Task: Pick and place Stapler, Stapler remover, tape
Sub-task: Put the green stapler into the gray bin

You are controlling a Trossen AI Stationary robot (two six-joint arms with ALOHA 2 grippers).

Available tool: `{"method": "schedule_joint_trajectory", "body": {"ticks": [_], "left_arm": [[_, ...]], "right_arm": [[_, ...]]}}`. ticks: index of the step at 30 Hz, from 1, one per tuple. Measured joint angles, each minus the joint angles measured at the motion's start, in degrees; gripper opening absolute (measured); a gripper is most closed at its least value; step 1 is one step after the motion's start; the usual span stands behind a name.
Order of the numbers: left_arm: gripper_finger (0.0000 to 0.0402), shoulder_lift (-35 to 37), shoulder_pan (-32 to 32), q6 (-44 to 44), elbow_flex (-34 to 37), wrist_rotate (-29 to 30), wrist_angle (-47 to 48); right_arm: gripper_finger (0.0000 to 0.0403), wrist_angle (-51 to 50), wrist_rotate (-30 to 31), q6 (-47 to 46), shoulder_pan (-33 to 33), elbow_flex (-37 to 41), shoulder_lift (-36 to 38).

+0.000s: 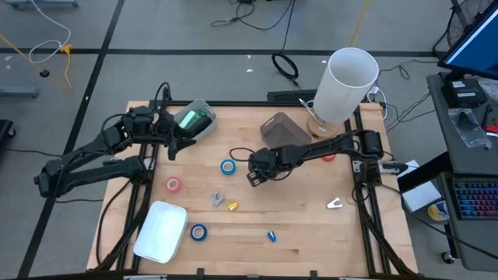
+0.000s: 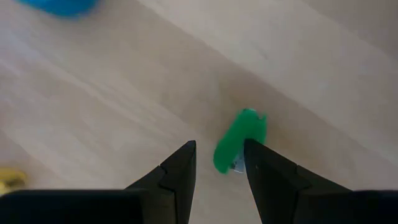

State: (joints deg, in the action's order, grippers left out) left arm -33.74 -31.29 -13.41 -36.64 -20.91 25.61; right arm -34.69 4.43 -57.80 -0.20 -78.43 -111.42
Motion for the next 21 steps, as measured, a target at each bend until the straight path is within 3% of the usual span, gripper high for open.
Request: {"method": "schedule_joint_trajectory", "body": {"ticks": [21], "left_arm": [[0.0196,0.0,-0.02,-0.07,0.0,0.0,-0.4]], "right_arm": [[0.013,0.3,-3.04,-5.98,0.07,-0.05,-0.8]]}}
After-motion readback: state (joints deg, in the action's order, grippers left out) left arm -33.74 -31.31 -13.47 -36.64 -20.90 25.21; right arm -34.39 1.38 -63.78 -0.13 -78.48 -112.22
